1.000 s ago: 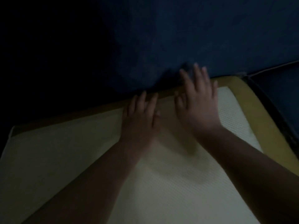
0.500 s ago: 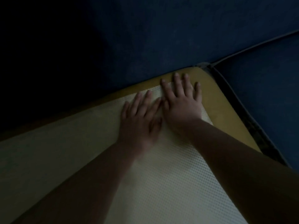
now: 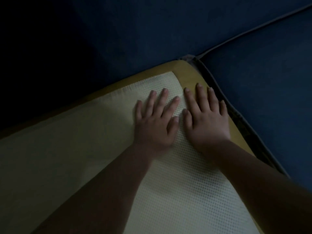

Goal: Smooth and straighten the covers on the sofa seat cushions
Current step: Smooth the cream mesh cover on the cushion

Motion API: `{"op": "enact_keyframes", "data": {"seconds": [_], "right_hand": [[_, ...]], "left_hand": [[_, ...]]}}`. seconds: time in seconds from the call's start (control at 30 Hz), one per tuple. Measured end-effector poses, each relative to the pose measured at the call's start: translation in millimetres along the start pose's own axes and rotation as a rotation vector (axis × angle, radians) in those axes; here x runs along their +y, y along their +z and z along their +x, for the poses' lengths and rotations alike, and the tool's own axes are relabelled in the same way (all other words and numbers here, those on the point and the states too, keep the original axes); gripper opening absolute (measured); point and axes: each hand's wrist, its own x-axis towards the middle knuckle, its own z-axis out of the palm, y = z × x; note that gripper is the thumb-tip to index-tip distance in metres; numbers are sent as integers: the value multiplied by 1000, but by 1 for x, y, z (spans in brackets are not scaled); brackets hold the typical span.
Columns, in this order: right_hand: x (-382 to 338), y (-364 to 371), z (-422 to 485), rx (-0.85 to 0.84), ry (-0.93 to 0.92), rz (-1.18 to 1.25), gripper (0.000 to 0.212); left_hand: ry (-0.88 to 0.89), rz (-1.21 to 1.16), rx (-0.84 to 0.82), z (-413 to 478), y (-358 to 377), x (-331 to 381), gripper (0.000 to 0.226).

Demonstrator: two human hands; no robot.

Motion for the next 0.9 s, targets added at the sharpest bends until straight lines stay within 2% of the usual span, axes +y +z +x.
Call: {"op": "enact_keyframes", "data": {"seconds": [0.23,0.33,0.4,0.47,0.53,0.6,0.67,0.7,0.73,0.8,0.9], "right_hand": [[0,1,-1,4,-9,-10,58],[0,-1,-1,-11,-12,-9,57],[0,-6,-3,-47,-19,5,56],[-2,-17,-4,-113,1,64,56],[-9,-37,-6,-146,25,183,56],[-18,-57,-16,-11,2,295,54],[-24,-64,-35,227,-46,322,54],[-24,-59,-45,277,-59,300,55],[-22,-48,-54,250,-64,247,56],[-15,-14,-65,79,-39,44,58],[-7,13,-60,3,-6,-124,58]], "left_hand": [[0,-5,6,1,2,2,57],[-7,-28,-76,3,-5,2,55],[-31,-75,-200,8,-16,2,54],[-68,-187,-319,13,-35,4,52],[-144,-406,-364,16,-58,9,46],[-234,-558,-308,8,-73,21,45],[-263,-482,-177,-17,-66,33,49],[-251,-386,-102,-32,-55,36,50],[-232,-277,-49,-46,-41,39,51],[-193,-92,-24,-64,-9,40,56],[-188,-36,-34,-63,8,37,58]]}}
